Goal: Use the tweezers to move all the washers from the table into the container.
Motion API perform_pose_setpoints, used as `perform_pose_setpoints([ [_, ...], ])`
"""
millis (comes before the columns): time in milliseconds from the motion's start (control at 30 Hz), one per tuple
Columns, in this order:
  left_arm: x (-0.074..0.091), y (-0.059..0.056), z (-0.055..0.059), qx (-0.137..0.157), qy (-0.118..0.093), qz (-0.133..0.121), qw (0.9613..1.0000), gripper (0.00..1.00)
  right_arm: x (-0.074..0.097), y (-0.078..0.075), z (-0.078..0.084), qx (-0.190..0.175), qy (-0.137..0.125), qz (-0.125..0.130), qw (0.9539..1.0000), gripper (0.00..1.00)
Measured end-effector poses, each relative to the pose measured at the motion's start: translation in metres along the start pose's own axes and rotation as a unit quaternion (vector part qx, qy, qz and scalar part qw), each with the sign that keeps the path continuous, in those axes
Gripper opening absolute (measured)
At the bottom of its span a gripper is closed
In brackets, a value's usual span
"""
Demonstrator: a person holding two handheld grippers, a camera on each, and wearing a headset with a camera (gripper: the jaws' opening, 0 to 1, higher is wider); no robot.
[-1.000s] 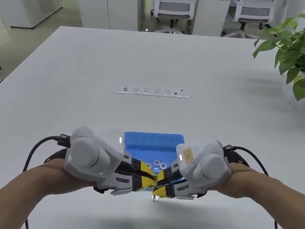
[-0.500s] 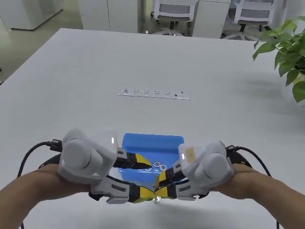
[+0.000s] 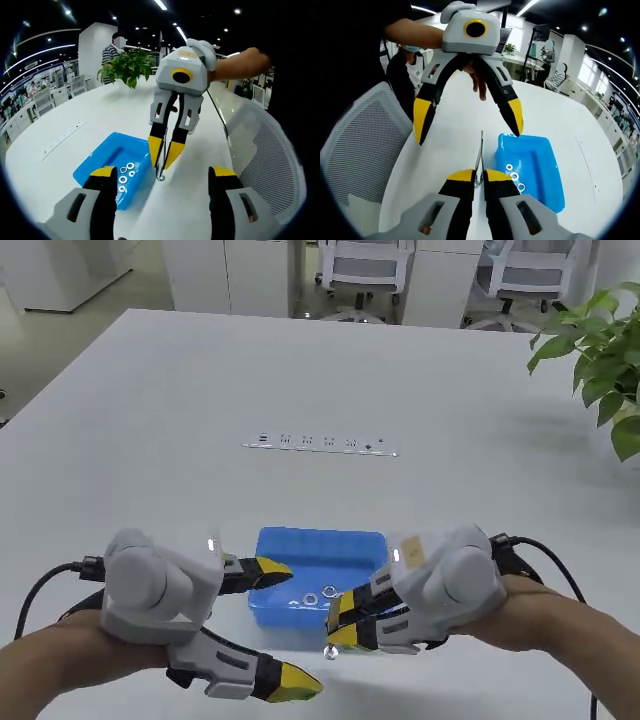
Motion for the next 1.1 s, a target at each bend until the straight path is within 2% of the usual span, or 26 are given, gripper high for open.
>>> perform_pose_setpoints([
  [200,0.006,0.004,0.003,0.012,-0.012,-0.014,0.9998,0.89,0.007,-0.003,-0.005,0.002,-0.003,-0.002,1.0,0.08],
  [333,0.008,0.008,0.004,0.017,-0.016,-0.031,0.9993,0.99,0.011,-0.008,-0.008,0.006,-0.002,-0.001,1.0,0.08],
  [700,0.014,0.011,0.005,0.024,-0.021,-0.046,0.9984,0.99,0.018,-0.029,-0.013,0.013,-0.008,0.013,0.9998,0.08],
  [1100,0.016,0.015,0.001,0.024,-0.026,-0.054,0.9979,0.99,0.019,-0.05,0.0,0.011,-0.005,0.031,0.9995,0.08],
])
Point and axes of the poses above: the centre of the closed fingertips' face, and the gripper's own axes: x roughly backward along the fingers, y roughly to its left, z roughly out of its underside, the point moved 2 cm from there along x, roughly backward along the fingers, and after that the axes turned 2 degrees about z, right-handed, at the moved point
